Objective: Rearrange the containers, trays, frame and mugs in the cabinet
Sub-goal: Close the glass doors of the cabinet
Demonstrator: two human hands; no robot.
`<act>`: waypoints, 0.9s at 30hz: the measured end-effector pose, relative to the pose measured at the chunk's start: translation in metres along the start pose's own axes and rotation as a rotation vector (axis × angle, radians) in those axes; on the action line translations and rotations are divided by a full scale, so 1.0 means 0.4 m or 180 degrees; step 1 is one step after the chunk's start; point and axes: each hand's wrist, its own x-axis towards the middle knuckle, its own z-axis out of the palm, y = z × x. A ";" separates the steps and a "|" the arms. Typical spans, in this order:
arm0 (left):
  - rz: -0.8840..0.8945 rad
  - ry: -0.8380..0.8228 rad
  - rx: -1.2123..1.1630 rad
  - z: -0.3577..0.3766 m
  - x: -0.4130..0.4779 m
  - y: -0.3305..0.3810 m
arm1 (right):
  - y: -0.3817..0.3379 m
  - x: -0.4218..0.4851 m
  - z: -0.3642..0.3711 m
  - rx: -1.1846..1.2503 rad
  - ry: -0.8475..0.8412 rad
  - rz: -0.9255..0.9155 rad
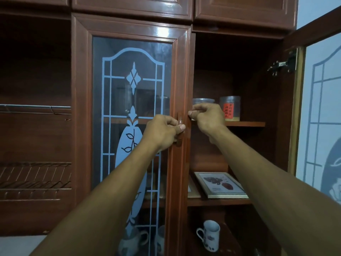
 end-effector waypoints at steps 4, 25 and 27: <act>0.0109 -0.0041 -0.0056 -0.002 -0.016 -0.012 | -0.004 -0.011 0.000 -0.0039 -0.0008 -0.0057; -0.0279 0.0814 -0.1027 0.091 -0.289 -0.079 | 0.087 -0.294 -0.167 0.0164 -0.0291 0.0420; -0.0374 0.0778 -0.1198 0.117 -0.319 -0.103 | 0.110 -0.335 -0.189 0.0143 -0.0339 0.0529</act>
